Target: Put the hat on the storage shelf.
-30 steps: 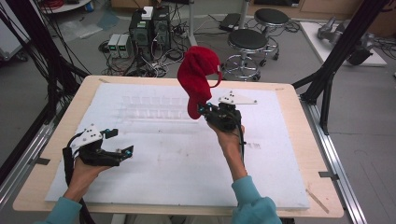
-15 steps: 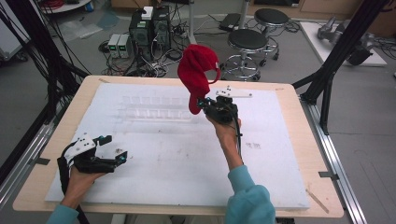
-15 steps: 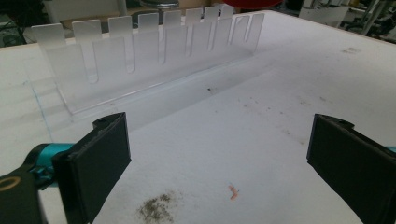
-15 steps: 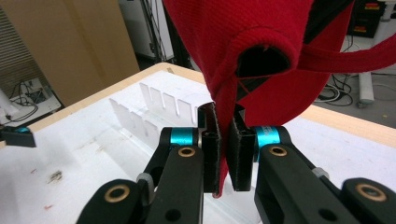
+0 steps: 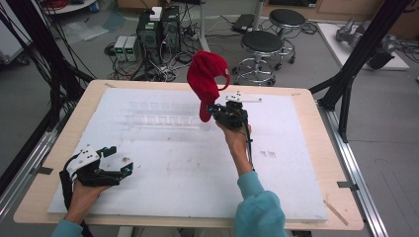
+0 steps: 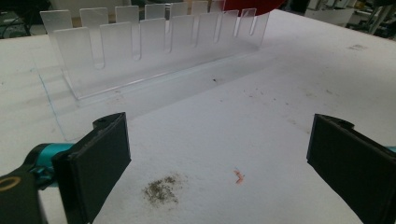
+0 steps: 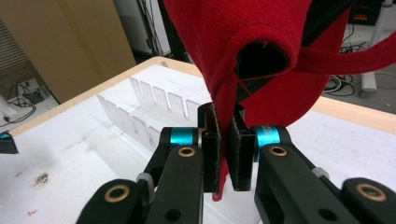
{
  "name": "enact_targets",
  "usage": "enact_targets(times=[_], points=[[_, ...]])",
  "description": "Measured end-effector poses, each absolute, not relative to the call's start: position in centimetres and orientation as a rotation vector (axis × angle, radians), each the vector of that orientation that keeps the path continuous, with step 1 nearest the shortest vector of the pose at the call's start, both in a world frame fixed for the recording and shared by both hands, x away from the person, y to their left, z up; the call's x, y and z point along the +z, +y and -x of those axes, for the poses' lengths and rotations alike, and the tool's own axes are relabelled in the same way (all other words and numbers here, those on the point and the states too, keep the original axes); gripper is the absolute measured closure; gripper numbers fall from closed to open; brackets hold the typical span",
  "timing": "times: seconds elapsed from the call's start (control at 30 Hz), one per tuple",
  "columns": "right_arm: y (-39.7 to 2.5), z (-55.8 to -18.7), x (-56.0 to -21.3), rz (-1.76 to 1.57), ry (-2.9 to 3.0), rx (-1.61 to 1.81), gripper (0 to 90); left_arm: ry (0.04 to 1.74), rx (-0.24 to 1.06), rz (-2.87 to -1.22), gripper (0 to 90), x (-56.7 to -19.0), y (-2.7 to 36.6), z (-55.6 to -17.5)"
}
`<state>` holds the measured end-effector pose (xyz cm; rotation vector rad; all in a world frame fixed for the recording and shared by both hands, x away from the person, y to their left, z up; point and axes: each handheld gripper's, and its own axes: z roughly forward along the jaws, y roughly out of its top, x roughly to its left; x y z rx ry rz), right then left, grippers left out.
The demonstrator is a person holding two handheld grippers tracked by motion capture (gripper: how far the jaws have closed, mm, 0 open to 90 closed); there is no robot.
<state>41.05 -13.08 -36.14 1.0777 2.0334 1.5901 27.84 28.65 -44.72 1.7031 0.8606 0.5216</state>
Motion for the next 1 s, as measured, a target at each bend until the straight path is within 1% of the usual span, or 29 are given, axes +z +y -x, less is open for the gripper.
enact_targets(times=[0.4,1.0], points=[[-12.7,-41.7,-37.2,-1.111,2.069,1.568,85.4,0.854,0.533,-1.695,7.0,-44.7,28.7,-27.7],[-13.3,-40.3,-38.0,-1.163,2.163,1.485,85.2,0.846,0.539,-1.695,7.1,-44.8,28.6,-27.6]])
